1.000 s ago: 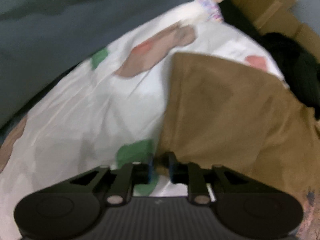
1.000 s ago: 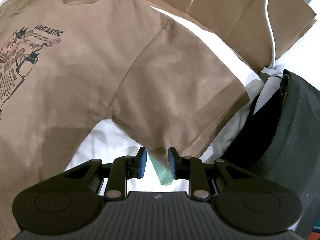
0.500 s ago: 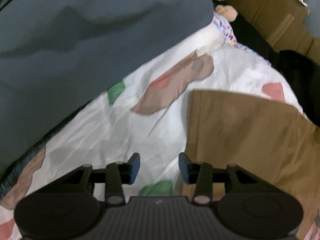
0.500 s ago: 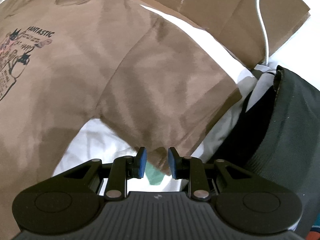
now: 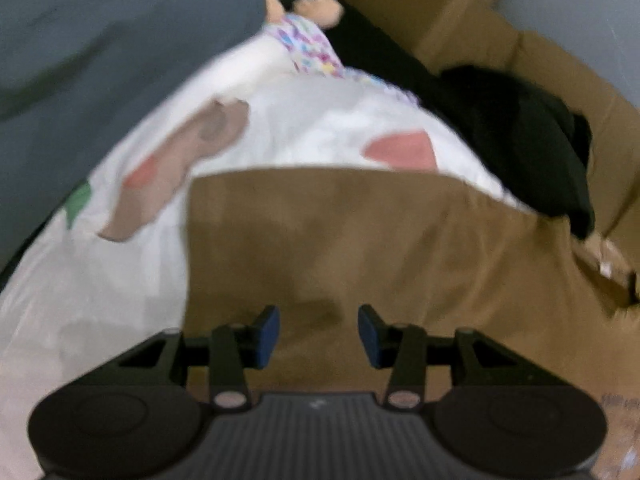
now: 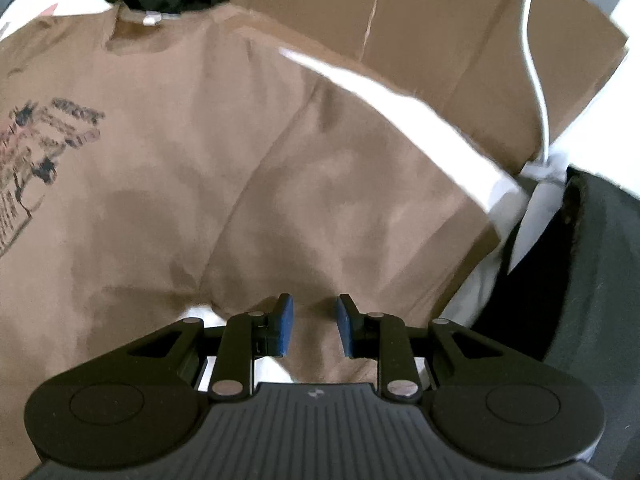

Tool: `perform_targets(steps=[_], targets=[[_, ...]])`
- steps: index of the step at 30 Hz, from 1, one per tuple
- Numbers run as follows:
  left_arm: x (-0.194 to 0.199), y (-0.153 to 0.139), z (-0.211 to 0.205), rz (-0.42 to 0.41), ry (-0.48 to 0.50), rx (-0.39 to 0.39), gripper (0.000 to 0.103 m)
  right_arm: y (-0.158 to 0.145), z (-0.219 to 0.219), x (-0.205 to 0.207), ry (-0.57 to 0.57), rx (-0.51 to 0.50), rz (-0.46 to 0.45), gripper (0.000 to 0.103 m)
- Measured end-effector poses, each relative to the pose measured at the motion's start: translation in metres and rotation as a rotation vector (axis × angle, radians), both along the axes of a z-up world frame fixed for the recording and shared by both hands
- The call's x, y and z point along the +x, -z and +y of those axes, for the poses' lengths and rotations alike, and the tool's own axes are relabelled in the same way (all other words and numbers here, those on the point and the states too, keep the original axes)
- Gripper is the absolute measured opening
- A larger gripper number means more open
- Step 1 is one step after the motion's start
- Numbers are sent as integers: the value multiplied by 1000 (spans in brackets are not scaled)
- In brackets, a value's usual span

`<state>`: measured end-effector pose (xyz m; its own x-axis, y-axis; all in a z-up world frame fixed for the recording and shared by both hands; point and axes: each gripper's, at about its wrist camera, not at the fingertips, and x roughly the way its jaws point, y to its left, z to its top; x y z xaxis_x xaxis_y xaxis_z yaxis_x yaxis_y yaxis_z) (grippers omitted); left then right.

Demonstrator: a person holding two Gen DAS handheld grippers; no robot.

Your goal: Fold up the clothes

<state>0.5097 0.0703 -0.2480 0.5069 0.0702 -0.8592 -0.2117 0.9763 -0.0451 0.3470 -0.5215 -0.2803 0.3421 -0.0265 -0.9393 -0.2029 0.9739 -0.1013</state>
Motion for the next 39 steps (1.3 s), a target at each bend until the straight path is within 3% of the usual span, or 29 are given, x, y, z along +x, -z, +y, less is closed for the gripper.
perform_targets(steps=[2, 5, 8, 12, 16, 18, 20, 22, 25, 27, 31, 33, 35, 39], targets=[[6, 10, -1, 42, 5, 20, 47, 8, -1, -3, -21, -26, 12, 29], [13, 18, 6, 70, -13, 37, 51, 10, -9, -3, -13, -25, 9, 43], [13, 19, 7, 86, -13, 47, 53, 9, -15, -2, 13, -23, 22, 44], [6, 18, 7, 137, -23, 143, 64, 7, -15, -9, -12, -56, 35, 45], [-13, -4, 13, 150, -79, 117, 61, -4, -20, -5, 48, -45, 93, 47], [-22, -20, 12, 147, -78, 111, 62, -25, -19, -9, 37, -41, 59, 48], [-36, -46, 15, 129, -86, 107, 62, -42, -20, -11, 35, -17, 36, 54], [-46, -70, 22, 108, -106, 86, 62, -77, -23, -16, 32, 54, 11, 61], [-65, -119, 30, 65, -117, 60, 62, -119, -23, -23, 18, 79, -73, 71], [-80, -159, 36, 34, -99, 46, 68, -143, -23, -29, 11, 83, -121, 74], [-111, -240, 41, -45, -63, 47, 70, -202, -26, -42, 23, 111, -232, 80], [-129, -270, 43, -91, -79, 31, 78, -222, -28, -47, 44, 150, -259, 86], [-154, -302, 48, -121, -98, 18, 78, -247, -30, -56, 82, 213, -291, 96], [-209, -362, 58, -173, -116, 45, 81, -277, -27, -74, 127, 299, -300, 100]])
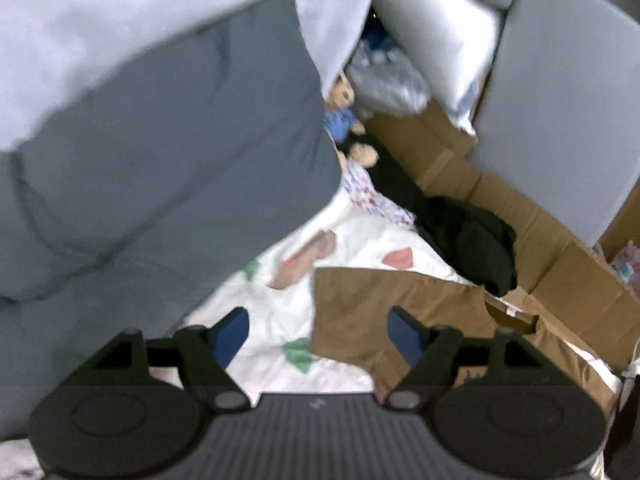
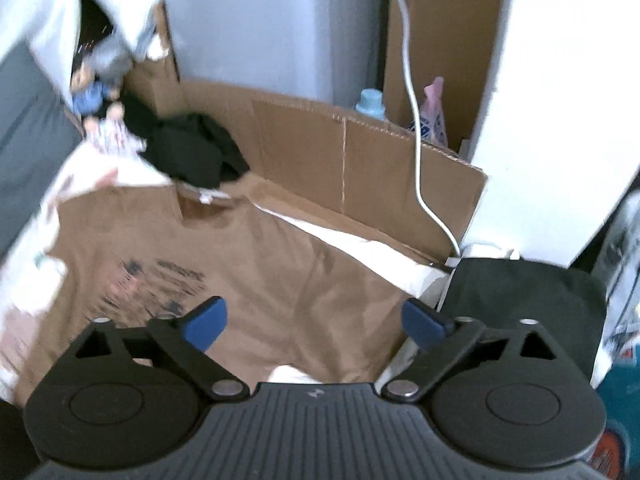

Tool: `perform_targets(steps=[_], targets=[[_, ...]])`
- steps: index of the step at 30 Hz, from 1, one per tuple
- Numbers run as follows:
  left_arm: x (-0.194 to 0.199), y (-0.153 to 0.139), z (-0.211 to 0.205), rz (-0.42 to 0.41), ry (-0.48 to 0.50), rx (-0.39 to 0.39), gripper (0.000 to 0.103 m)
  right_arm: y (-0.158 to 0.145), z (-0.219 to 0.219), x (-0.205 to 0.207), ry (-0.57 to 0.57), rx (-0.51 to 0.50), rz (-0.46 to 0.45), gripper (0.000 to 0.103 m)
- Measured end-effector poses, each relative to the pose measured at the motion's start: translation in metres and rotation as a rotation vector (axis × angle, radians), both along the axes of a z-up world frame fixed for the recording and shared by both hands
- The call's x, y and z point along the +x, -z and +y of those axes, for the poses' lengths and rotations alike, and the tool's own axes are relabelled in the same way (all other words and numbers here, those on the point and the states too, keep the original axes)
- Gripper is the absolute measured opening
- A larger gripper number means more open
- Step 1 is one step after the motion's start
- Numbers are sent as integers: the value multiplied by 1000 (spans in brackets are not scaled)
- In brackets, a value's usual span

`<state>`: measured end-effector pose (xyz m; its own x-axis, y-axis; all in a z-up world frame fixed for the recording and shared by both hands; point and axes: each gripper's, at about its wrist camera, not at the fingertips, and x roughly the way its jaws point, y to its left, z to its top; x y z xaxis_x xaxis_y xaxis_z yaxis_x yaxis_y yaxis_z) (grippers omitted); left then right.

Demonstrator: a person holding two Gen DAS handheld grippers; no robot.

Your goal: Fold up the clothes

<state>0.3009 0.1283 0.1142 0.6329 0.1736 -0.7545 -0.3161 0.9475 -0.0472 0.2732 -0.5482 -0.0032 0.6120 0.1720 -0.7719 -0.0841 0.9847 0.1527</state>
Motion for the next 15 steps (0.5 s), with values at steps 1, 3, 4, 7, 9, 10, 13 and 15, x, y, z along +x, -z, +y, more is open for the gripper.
perform_targets(steps=[1, 3, 4, 7, 9, 10, 13, 15], targets=[[-14, -10, 4, -11, -4, 13, 81, -5, 1, -3, -4, 12, -3, 100], [-40, -25, 14, -22, -21, 34, 81, -19, 5, -15, -10, 24, -24, 100], [-51, -31, 17, -25, -31, 42, 81, -25, 7, -20, -10, 24, -37, 100], [-81, -41, 31, -43, -54, 32, 81, -40, 16, -29, -2, 30, -71, 100], [-99, -48, 37, -50, -57, 31, 81, -45, 20, -32, 23, 47, -89, 100], [-103, -49, 39, -50, -52, 41, 81, -46, 22, -35, 32, 51, -94, 100], [-113, -56, 43, -42, -32, 92, 81, -48, 30, -48, 7, 10, -114, 100], [-116, -57, 48, -55, -38, 103, 82, -49, 33, -58, 6, -17, -130, 100]])
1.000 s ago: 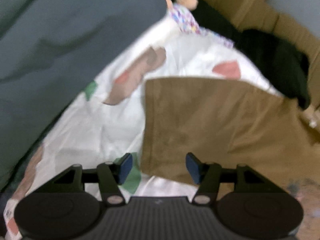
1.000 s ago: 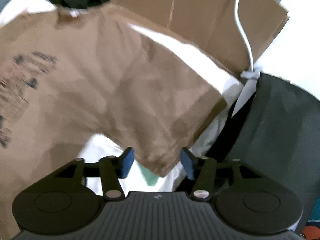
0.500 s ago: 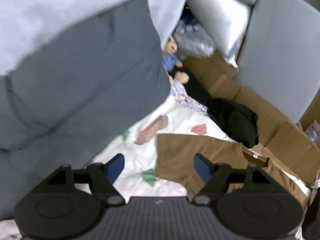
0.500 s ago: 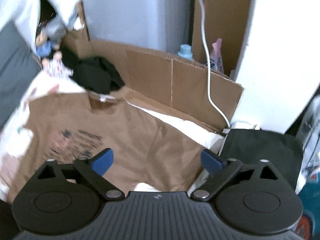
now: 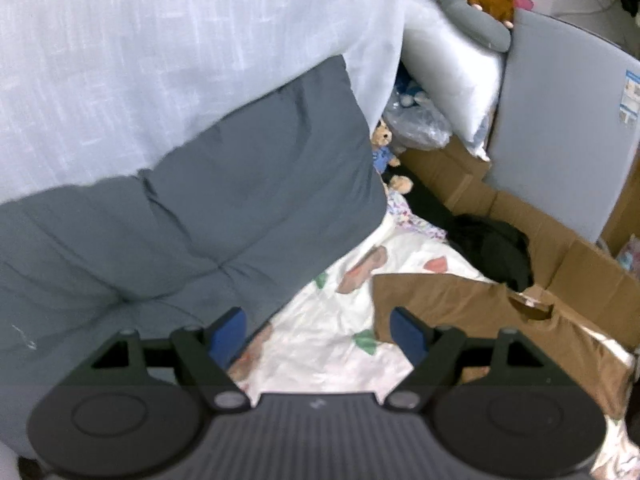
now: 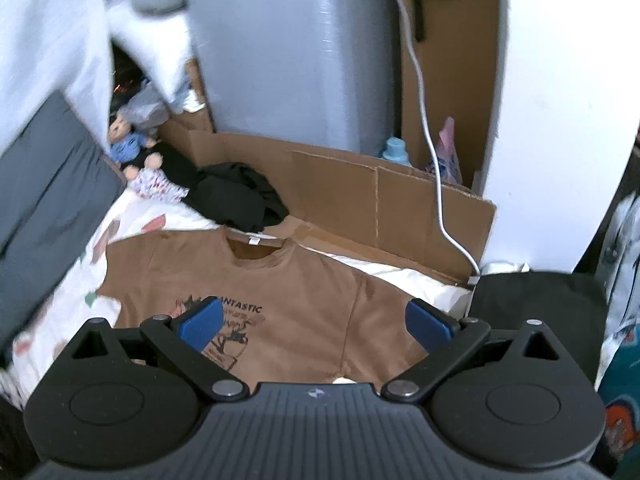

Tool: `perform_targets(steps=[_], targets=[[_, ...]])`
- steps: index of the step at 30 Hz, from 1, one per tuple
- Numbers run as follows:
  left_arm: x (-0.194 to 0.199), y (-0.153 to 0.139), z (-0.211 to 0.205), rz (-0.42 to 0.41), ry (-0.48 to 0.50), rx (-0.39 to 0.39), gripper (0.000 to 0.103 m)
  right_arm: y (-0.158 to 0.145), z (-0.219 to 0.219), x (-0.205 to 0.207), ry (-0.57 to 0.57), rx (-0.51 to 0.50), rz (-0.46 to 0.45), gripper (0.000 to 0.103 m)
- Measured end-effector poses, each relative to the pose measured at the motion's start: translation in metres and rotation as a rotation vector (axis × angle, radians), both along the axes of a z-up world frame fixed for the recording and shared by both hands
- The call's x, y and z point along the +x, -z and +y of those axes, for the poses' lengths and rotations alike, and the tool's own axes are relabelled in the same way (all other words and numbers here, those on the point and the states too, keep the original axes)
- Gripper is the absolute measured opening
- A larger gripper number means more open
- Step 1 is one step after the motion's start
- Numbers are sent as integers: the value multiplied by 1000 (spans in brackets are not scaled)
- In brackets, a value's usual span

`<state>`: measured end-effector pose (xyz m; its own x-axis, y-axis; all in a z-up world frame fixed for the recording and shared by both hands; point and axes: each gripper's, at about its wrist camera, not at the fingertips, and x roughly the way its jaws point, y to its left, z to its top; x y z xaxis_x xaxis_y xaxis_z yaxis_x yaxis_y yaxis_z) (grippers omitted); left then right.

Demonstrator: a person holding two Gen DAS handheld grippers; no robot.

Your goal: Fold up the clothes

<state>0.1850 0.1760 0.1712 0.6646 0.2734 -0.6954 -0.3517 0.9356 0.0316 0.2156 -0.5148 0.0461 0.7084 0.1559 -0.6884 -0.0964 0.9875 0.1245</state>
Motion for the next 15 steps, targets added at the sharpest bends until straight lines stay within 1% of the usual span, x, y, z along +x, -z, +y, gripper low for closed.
perform_targets(steps=[3, 4, 6, 7, 9, 11, 12, 14, 15], targets=[[0, 8, 6, -18, -9, -13, 83, 0, 5, -18, 0, -22, -27, 100], [1, 15, 8, -23, -13, -22, 83, 1, 7, -23, 2, -29, -40, 100], [3, 35, 13, -17, -15, -52, 83, 5, 12, -27, 5, -30, -64, 100], [4, 45, 15, -10, -14, -67, 83, 11, 18, -26, -1, -40, -70, 100], [5, 67, 17, 19, 11, -85, 81, 19, 24, -25, -6, -52, -71, 100], [5, 88, 19, 45, 43, -95, 81, 31, 31, -18, -6, -48, -22, 100], [5, 96, 20, 54, 55, -111, 79, 40, 34, -10, -23, -31, 36, 100], [6, 126, 23, 79, 86, -168, 79, 45, 36, -6, -22, -31, 64, 100], [6, 136, 22, 90, 91, -177, 78, 52, 36, -2, -3, -25, 93, 100]])
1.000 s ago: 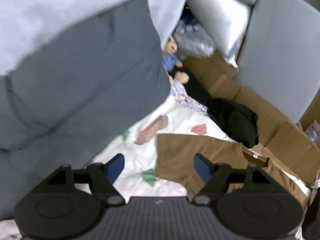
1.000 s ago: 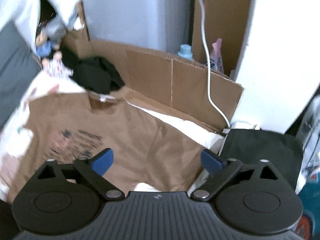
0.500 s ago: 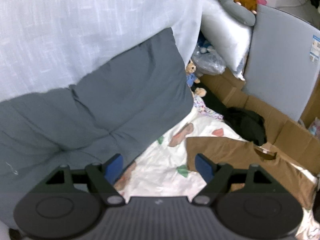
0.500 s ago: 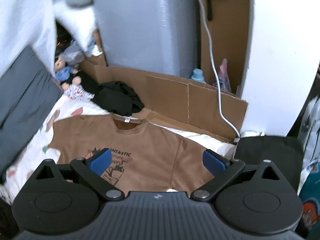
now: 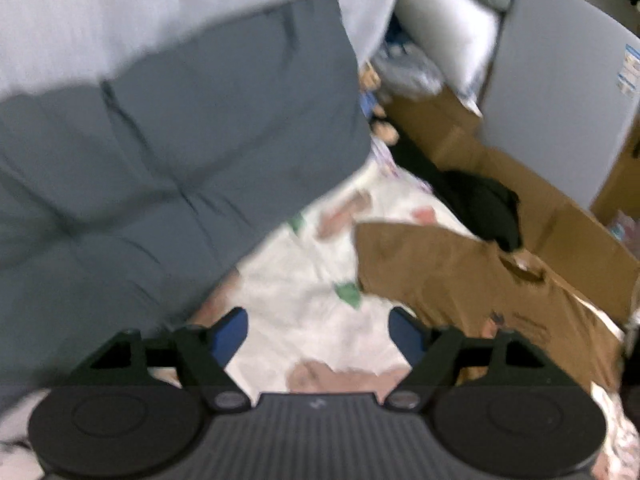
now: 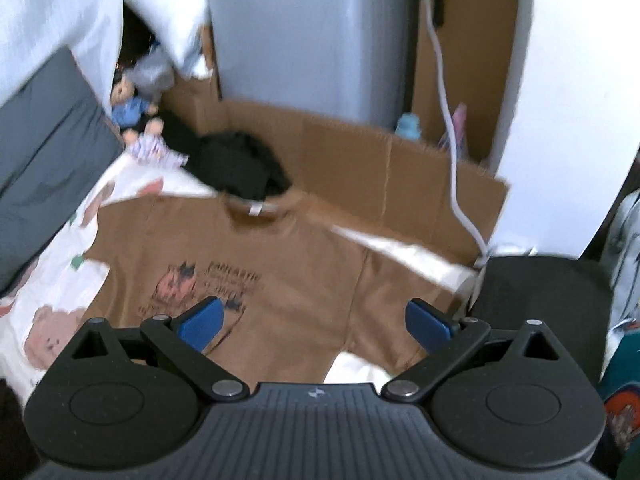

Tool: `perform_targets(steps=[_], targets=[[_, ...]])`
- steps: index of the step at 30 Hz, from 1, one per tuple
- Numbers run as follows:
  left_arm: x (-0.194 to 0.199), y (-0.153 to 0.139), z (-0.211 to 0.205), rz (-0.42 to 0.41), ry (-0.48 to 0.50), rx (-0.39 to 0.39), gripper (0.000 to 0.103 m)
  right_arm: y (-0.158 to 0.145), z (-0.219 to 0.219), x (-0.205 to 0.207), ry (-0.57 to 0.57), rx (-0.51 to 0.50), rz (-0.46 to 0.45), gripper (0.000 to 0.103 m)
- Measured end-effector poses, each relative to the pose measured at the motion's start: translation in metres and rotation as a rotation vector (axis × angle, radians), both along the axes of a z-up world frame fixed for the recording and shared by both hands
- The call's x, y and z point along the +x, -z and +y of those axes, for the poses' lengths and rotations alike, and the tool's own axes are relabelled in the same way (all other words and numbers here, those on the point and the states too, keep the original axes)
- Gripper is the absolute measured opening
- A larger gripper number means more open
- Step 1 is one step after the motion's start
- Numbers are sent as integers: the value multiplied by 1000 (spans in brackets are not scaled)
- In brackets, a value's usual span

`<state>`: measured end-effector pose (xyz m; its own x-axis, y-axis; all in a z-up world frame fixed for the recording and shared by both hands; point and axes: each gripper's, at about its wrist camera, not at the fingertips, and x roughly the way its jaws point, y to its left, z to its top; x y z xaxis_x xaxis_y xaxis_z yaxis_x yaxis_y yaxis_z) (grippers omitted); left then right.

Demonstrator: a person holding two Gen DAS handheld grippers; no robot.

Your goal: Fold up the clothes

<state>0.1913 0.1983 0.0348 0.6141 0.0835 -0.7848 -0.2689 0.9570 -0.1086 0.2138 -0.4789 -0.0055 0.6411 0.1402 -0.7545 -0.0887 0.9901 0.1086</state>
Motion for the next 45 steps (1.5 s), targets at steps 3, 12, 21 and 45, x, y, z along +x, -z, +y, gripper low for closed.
perform_targets(steps=[3, 12, 21, 45], targets=[[-5, 42, -8, 47, 33, -17, 78, 20, 0, 2, 20, 39, 87, 100], [-34, 118, -32, 44, 103, -81, 76, 65, 34, -26, -152, -4, 182, 99], [-34, 158, -53, 111, 164, -155, 75, 110, 39, -50, -46, 106, 281, 98], [-45, 237, -95, 364, 181, -193, 72, 237, 28, -127, 209, 365, 690, 62]])
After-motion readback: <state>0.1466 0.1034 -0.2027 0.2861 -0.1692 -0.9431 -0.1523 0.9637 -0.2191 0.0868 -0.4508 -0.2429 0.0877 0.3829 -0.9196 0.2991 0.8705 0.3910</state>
